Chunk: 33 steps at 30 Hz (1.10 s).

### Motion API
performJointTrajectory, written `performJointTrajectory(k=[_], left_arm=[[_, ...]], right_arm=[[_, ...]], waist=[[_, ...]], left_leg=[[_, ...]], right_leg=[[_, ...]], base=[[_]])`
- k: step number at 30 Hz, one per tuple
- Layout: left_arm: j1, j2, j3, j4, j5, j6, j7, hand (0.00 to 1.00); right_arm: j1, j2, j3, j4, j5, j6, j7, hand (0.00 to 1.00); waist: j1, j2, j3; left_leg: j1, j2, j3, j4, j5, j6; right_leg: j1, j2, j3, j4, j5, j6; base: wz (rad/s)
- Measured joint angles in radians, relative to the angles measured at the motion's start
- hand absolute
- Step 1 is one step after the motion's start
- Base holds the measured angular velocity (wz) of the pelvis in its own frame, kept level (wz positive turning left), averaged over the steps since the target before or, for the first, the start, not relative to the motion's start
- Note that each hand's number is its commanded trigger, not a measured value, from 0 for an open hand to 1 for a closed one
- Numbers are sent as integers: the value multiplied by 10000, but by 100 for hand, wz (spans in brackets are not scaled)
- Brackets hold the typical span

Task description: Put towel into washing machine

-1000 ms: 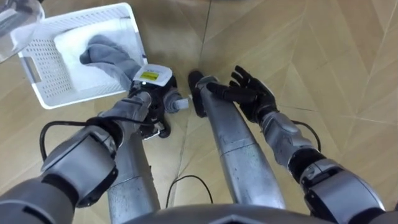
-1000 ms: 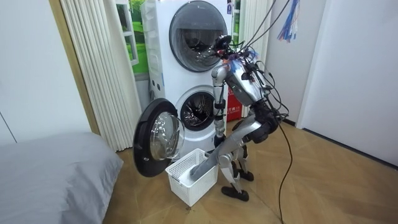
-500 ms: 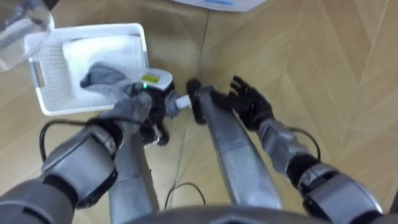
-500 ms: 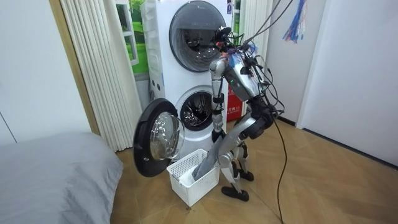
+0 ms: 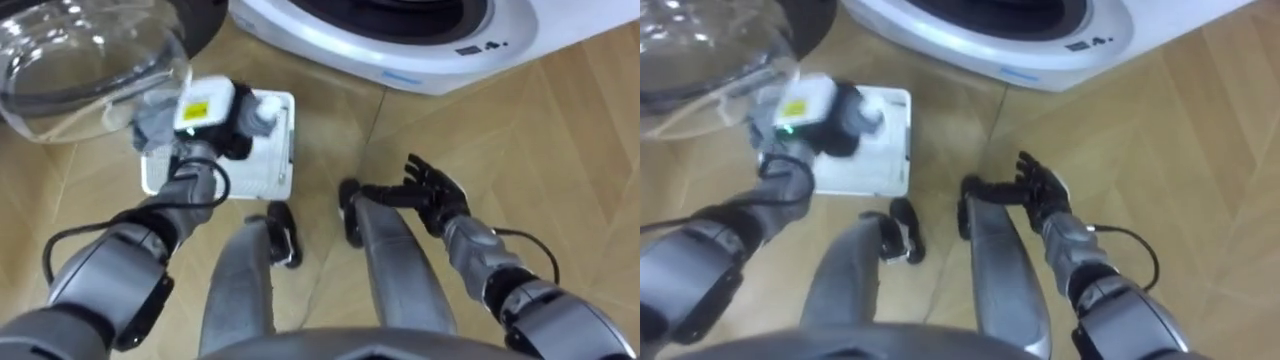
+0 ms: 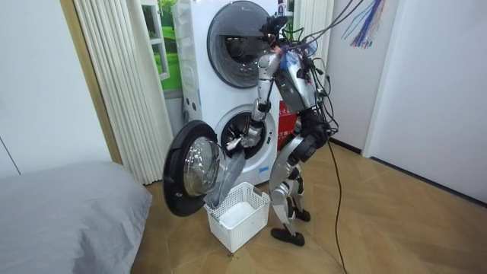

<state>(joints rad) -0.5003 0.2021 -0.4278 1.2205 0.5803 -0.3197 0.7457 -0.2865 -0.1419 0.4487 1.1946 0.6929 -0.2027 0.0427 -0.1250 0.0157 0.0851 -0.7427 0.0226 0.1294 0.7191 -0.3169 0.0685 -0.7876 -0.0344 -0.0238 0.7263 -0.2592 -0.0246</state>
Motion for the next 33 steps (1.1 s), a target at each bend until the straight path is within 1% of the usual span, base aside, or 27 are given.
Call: performJointTrajectory(k=[1, 3, 4, 5, 7, 9, 10, 12, 13, 14, 15, 16, 17, 18, 19, 20, 21, 22, 23, 24, 26, 27, 28, 29, 31, 33], left_arm=[[72, -39, 14, -183, -171, -9, 62, 100], [183, -166, 22, -913, -928, -85, 246, 100], [198, -184, 34, -1094, -1072, -95, 308, 100], [200, -253, 162, -1414, -1361, -112, 317, 100], [305, -427, 310, -1913, -2057, -141, 285, 100], [729, -595, 381, -2798, -3626, -233, 125, 100], [792, -624, 429, -2996, -4016, -311, -12, 100], [831, -815, 640, -3625, -5808, -364, -728, 100], [855, -833, 635, -3783, -6324, -365, -945, 100], [931, -835, 618, -4077, -7197, -367, -1438, 100], [1069, -835, 586, -4291, -7980, -376, -1947, 100], [1143, -835, 540, -4386, -8442, -377, -2213, 100], [1269, -856, 485, -4456, -9398, -383, -2838, 100], [1414, -855, 464, -4455, -10428, -382, -3533, 100], [1492, -849, 460, -4454, -10922, -380, -3871, 100], [1637, -838, 392, -4455, -11907, -374, -4482, 100], [1725, -845, 306, -4468, -12621, -365, -4998, 100], [1779, -850, 303, -4504, -12838, -353, -5253, 100], [1899, -866, 301, -4617, -13195, -344, -5776, 100], [1933, -895, 300, -4637, -13375, -342, -6059, 100], [1982, -902, 166, -4670, -14301, -288, -7108, 100], [1982, -870, 91, -4674, -14567, -272, -7339, 100], [1994, -790, -57, -4706, -15133, -223, -7772, 100], [2052, -708, -160, -4799, -15639, -108, -8111, 100], [2274, -599, -270, -5063, -16247, 41, -8481, 100], [2462, -582, -308, -5142, -16687, 300, -8906, 100]], right_arm=[[-71, -10, -12, -10, -90, 0, -5, 0], [-103, -68, -26, -34, -467, -1, -7, 0], [-134, -68, -27, -49, -558, -1, -6, 0], [-226, -61, -64, -126, -696, 2, 4, 0], [-211, -54, -119, -238, -982, 7, 20, 0], [-247, -33, -308, -311, -1644, 1, 15, 0], [-252, -24, -396, -356, -1839, -1, 9, 0], [-305, 14, -363, -406, -2233, -12, 36, 0], [-309, 35, -356, -409, -2275, -13, 46, 0], [-318, 118, -331, -404, -2326, -10, 57, 0], [-321, 237, -340, -341, -2433, -5, 67, 0], [-325, 278, -350, -320, -2527, 12, 98, 0], [-285, 315, -350, -366, -2695, 29, 191, 0], [-275, 359, -357, -378, -2746, 62, 275, 0], [-281, 386, -357, -377, -2746, 76, 311, 0], [-266, 405, -352, -375, -2701, 77, 355, 0], [-270, 387, -368, -371, -2706, 79, 345, 0], [-270, 386, -396, -372, -2720, 79, 344, 0], [-264, 383, -411, -372, -2765, 79, 345, 0], [-250, 376, -405, -372, -2809, 79, 352, 0], [-253, 396, -401, -369, -3108, 77, 511, 0], [-243, 399, -398, -368, -3105, 77, 562, 0], [-213, 382, -398, -368, -3071, 76, 658, 0], [-165, 364, -399, -371, -3048, 77, 725, 0], [-109, 347, -400, -383, -3085, 74, 810, 0], [-60, 339, -409, -346, -3122, 97, 906, 0]], waist=[[49, 13, 0], [241, 13, -1], [271, 15, -2], [431, 20, -4], [574, 20, -5], [748, 30, -18], [754, 27, -25], [878, 12, -34], [924, 8, -36], [986, -10, -46], [999, -77, -85], [1013, -91, -98], [1039, -126, -118], [1053, -207, -169], [1052, -245, -192], [1013, -326, -250], [1033, -351, -267], [1024, -360, -272], [1032, -369, -276], [1057, -373, -281], [1072, -379, -296], [1069, -375, -298], [1071, -364, -304], [1095, -355, -311], [1072, -348, -322], [1077, -343, -327]], left_leg=[[29, 5, -39, -22, 9, -13], [57, -2, -179, -159, 85, -45], [49, -9, -226, -179, 112, -56], [49, -10, -303, -222, 156, -74], [166, -16, -344, -327, 207, -96], [397, -110, -352, -559, 318, -118], [412, -149, -356, -643, 377, -123], [414, -226, -468, -804, 550, -146], [417, -229, -501, -812, 575, -154], [454, -234, -551, -847, 623, -163], [552, -261, -570, -902, 677, -173], [611, -265, -571, -959, 705, -172], [728, -272, -573, -1020, 727, -169], [835, -300, -629, -1084, 748, -171], [887, -306, -660, -1130, 765, -174], [935, -300, -692, -1171, 801, -167], [936, -258, -761, -1168, 804, -167], [929, -231, -761, -1170, 808, -163], [925, -192, -787, -1215, 826, -144], [934, -177, -802, -1280, 833, -141], [978, -173, -781, -1446, 900, -101], [979, -173, -778, -1462, 907, -96], [979, -154, -778, -1491, 914, -92], [981, -130, -788, -1497, 915, -92], [986, -129, -793, -1509, 914, -92], [1067, -122, -792, -1567, 917, -97]], right_leg=[[64, 0, -51, -37, 12, -20], [181, 0, -184, -243, 77, -61], [201, -9, -229, -290, 92, -69], [261, -20, -334, -317, 126, -98], [389, -28, -395, -386, 166, -113], [559, -117, -430, -432, 163, -117], [564, -169, -478, -487, 167, -124], [606, -277, -612, -601, 196, -174], [640, -289, -660, -632, 194, -184], [715, -303, -742, -707, 201, -203], [806, -323, -753, -777, 207, -211], [871, -334, -780, -834, 217, -219], [1009, -360, -838, -889, 225, -220], [1133, -370, -859, -943, 224, -218], [1201, -370, -887, -1001, 228, -213], [1308, -360, -938, -1111, 253, -197], [1432, -332, -1072, -1265, 318, -209], [1478, -321, -1128, -1339, 346, -208], [1562, -279, -1188, -1492, 415, -190], [1599, -248, -1188, -1578, 463, -180], [1661, -235, -1200, -1803, 605, -146], [1670, -233, -1203, -1838, 628, -142], [1702, -208, -1211, -1904, 685, -142], [1744, -175, -1217, -1953, 717, -140], [1764, -166, -1218, -1981, 717, -139], [1850, -153, -1217, -2036, 721, -140]], base=[[14], [13], [16], [17], [11], [9], [20], [24], [23], [17], [13], [10], [10], [10], [12], [14], [16], [15], [9], [0], [-4], [-4], [-4], [0], [0], [0]])
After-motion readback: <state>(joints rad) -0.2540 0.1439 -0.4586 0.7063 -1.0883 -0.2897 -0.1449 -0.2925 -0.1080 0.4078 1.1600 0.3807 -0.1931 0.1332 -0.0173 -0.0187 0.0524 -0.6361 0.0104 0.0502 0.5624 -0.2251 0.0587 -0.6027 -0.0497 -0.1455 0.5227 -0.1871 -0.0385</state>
